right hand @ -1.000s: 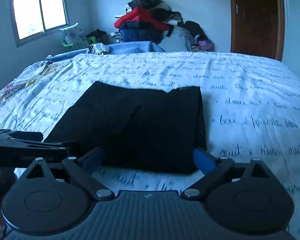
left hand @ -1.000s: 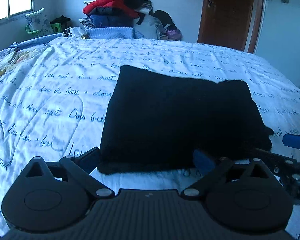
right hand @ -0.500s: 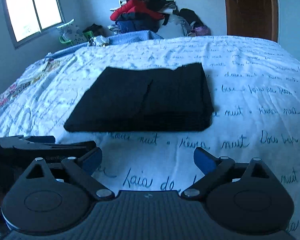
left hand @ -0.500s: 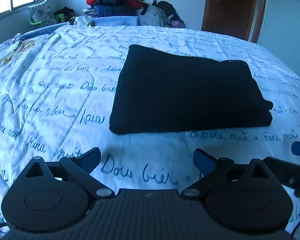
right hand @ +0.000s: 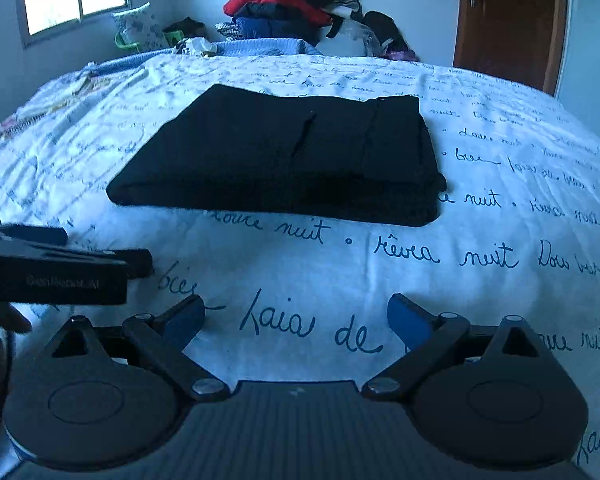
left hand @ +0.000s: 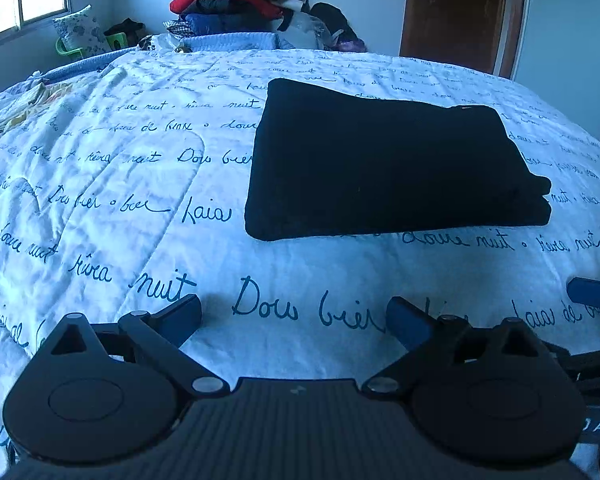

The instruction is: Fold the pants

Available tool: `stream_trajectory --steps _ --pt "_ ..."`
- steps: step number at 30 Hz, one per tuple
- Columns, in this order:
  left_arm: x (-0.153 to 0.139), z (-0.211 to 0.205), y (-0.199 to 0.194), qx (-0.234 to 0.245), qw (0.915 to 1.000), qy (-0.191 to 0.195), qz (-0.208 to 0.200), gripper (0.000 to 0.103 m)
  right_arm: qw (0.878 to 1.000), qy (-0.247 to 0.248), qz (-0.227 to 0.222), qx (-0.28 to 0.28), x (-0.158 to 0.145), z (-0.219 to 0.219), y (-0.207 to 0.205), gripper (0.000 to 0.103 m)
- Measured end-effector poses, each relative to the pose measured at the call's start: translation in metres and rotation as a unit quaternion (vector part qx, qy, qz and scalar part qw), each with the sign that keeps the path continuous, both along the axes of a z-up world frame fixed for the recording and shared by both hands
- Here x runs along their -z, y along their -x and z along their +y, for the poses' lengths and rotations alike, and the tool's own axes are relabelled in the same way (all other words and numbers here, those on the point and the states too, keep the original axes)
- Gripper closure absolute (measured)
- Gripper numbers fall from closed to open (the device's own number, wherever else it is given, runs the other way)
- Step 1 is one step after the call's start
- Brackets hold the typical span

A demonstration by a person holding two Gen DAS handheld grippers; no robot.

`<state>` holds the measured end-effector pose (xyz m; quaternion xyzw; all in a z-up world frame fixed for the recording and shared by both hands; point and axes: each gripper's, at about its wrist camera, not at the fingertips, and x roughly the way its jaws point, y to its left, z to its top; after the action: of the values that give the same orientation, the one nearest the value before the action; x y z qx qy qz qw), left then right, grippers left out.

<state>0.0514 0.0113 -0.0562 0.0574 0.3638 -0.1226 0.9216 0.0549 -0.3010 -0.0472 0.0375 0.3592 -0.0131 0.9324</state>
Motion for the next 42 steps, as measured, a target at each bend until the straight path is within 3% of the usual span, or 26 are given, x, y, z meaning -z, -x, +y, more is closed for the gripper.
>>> stream_trajectory --steps 15,23,31,42 --pt "0.009 -0.002 0.005 -0.007 0.9998 -0.006 -0.015 0.0 1.0 0.014 -0.012 -0.002 0.007 0.004 0.001 0.0" --pt "0.008 0.002 0.01 -0.021 0.9995 -0.001 -0.025 0.0 0.999 -0.008 -0.025 0.035 0.005 -0.011 0.005 0.0" --pt "0.01 0.0 0.011 -0.023 0.9992 -0.007 -0.032 0.0 0.999 0.015 -0.015 0.035 0.009 -0.004 0.001 0.0" --pt "0.011 0.001 0.011 -0.022 0.9993 -0.005 -0.028 0.0 0.998 0.002 -0.027 0.057 0.005 -0.015 0.007 0.0"
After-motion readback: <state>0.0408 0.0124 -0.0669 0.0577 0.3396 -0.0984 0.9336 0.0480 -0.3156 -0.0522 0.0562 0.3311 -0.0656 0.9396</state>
